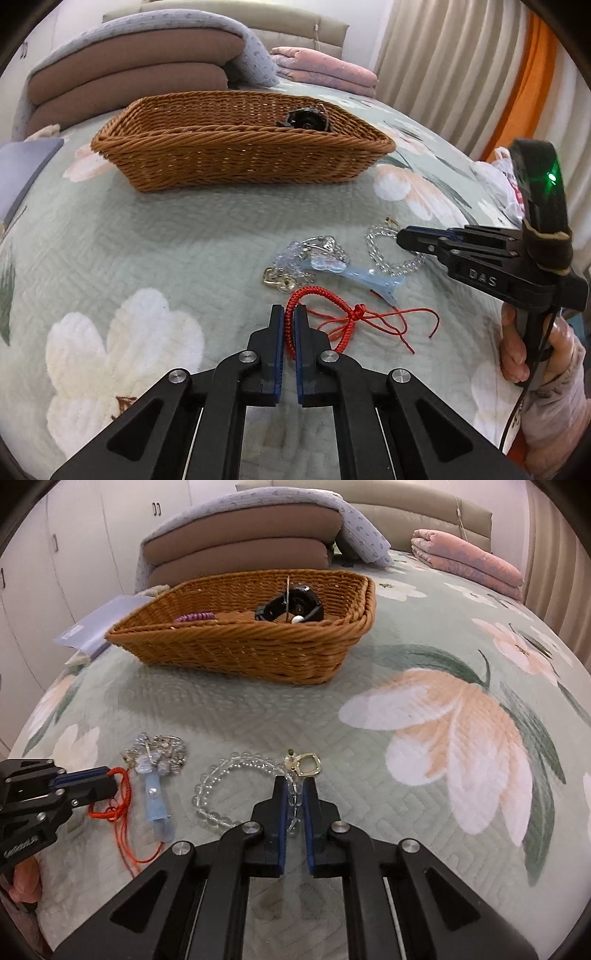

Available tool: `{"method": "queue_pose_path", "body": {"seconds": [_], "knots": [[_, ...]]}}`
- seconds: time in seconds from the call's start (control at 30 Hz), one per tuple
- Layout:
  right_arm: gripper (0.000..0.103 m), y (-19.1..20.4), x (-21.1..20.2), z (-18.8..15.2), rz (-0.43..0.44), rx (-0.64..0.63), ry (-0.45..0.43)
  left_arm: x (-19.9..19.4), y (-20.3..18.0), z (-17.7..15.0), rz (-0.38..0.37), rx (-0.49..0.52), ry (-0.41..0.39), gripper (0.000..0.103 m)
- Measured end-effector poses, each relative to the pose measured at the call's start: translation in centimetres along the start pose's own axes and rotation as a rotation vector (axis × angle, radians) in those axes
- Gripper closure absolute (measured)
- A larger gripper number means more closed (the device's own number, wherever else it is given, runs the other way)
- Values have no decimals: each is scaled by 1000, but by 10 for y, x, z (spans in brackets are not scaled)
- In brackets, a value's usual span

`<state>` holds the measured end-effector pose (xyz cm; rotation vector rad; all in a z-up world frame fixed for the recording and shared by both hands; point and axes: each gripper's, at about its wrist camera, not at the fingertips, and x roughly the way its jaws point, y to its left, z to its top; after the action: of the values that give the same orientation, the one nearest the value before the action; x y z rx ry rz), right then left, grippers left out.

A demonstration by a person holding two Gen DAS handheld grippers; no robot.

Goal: Organize jewelry
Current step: 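Grasp the red cord with left tool while right tool grasps crystal bracelet, then carry the crystal bracelet over the basket with right tool while left tool regrasps red cord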

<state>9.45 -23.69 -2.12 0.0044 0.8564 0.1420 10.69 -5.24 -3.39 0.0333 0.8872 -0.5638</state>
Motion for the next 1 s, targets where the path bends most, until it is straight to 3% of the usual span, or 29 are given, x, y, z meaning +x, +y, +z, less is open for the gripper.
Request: {"method": "queue_pose_path", "body": {"seconds": [0.23, 0.5, 0.83, 1.0], "knots": [[93, -10, -22, -2, 70, 36, -77, -4, 13, 0, -47, -59, -14, 99], [93, -13, -44, -3, 108, 45, -139, -20, 30, 2, -173, -134, -76, 99], [93, -15, -65, -2, 150, 57, -231, -26, 25, 3, -162, -126, -109, 99], [93, -13, -65, -3, 145, 55, -231, -28, 25, 3, -152, -126, -115, 99]]}}
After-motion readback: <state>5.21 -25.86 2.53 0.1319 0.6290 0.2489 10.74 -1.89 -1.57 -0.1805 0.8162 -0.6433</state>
